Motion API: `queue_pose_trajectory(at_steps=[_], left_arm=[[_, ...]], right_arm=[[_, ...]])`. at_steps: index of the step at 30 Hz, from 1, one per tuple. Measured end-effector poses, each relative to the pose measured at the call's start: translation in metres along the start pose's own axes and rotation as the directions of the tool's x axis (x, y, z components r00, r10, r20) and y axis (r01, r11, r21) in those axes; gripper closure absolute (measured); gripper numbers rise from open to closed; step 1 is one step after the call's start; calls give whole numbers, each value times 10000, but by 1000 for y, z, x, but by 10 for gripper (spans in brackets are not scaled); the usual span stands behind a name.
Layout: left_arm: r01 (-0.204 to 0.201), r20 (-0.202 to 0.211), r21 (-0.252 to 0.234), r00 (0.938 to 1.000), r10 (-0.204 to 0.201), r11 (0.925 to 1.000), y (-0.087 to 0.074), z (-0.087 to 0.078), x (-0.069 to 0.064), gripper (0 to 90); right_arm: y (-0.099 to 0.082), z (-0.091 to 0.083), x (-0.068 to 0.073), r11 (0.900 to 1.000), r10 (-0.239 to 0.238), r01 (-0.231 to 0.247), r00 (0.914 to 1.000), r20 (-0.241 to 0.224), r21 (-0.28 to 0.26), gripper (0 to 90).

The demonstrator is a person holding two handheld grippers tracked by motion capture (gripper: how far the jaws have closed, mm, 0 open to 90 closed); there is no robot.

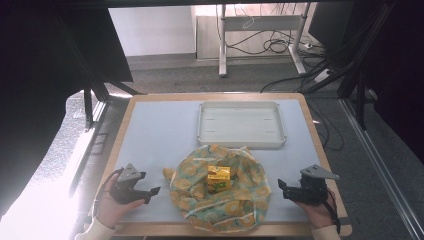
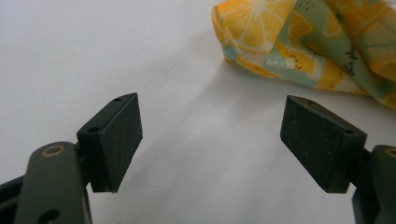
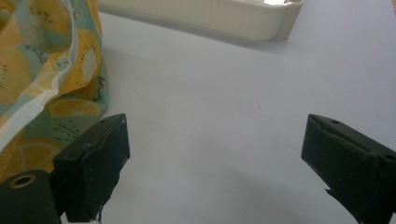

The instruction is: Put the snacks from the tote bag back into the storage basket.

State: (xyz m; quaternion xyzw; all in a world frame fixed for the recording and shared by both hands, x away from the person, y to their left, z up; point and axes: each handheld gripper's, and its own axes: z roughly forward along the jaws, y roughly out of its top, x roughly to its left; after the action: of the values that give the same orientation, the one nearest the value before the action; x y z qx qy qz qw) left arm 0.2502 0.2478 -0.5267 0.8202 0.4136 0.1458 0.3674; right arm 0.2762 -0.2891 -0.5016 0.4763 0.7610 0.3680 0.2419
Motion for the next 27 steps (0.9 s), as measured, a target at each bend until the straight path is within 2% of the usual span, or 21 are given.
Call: queue_pose_trajectory(at_steps=[9, 14, 27], left_arm=[[-217, 115, -30, 9997, 217, 9998, 4, 1, -3, 207], [-244, 129, -30, 9996, 244, 9997, 4, 0, -4, 207], [-339, 162, 37, 9993, 338, 9994, 5, 1, -6, 208]], right_arm=[[0, -1, -2, 10000, 16, -15, 9997, -247, 48, 90], [1, -6, -1, 10000, -68, 68, 9995, -296, 25, 102], [6, -6, 2, 9996, -274, 280, 9976, -641, 86, 118]])
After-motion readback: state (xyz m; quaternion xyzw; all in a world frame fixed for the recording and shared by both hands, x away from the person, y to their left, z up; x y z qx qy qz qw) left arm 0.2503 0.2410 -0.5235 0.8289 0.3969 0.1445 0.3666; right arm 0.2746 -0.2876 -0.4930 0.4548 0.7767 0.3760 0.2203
